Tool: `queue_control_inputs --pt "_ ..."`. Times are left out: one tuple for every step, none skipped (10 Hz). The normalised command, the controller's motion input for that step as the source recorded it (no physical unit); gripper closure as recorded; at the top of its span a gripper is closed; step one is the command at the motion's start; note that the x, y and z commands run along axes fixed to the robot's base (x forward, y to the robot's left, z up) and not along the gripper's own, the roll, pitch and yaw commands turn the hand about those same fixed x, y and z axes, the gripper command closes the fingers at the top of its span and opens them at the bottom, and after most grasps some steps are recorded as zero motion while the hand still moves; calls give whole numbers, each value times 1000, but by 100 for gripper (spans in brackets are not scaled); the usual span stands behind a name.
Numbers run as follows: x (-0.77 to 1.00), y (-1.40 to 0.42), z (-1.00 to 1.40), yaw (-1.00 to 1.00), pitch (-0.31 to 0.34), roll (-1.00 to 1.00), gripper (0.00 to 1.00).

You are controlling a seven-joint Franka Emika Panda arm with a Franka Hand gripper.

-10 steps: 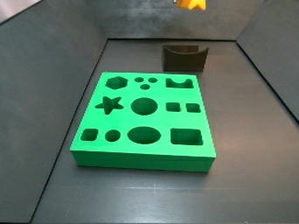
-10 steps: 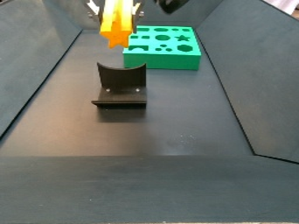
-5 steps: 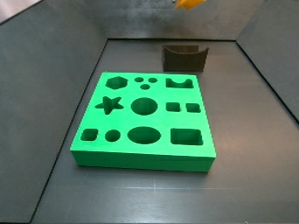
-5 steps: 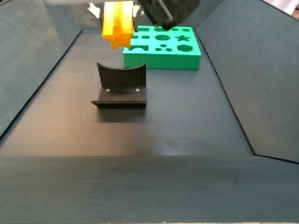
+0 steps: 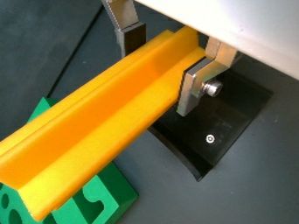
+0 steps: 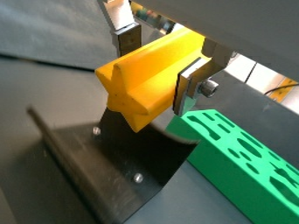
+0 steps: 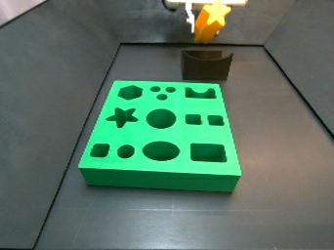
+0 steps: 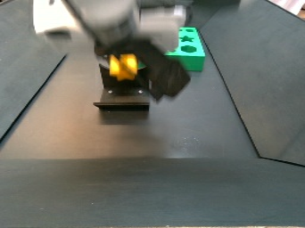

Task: Pick up the star object. Move up. Place the star object on the fixture. Regrasp the star object. Move to above the board. Insert the star object.
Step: Place the star object on the fixture.

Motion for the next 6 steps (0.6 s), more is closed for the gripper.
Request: queue_control_inputs --pt "141 94 -1000 -94 36 -619 100" --pt "152 104 -1000 -88 35 -384 100" --pt "164 101 -1000 -84 31 -249 100" --pt "168 104 -1000 -81 24 -184 100" --pt "146 95 -840 -80 12 -152 100" --pt "90 77 -717 -70 1 -89 100"
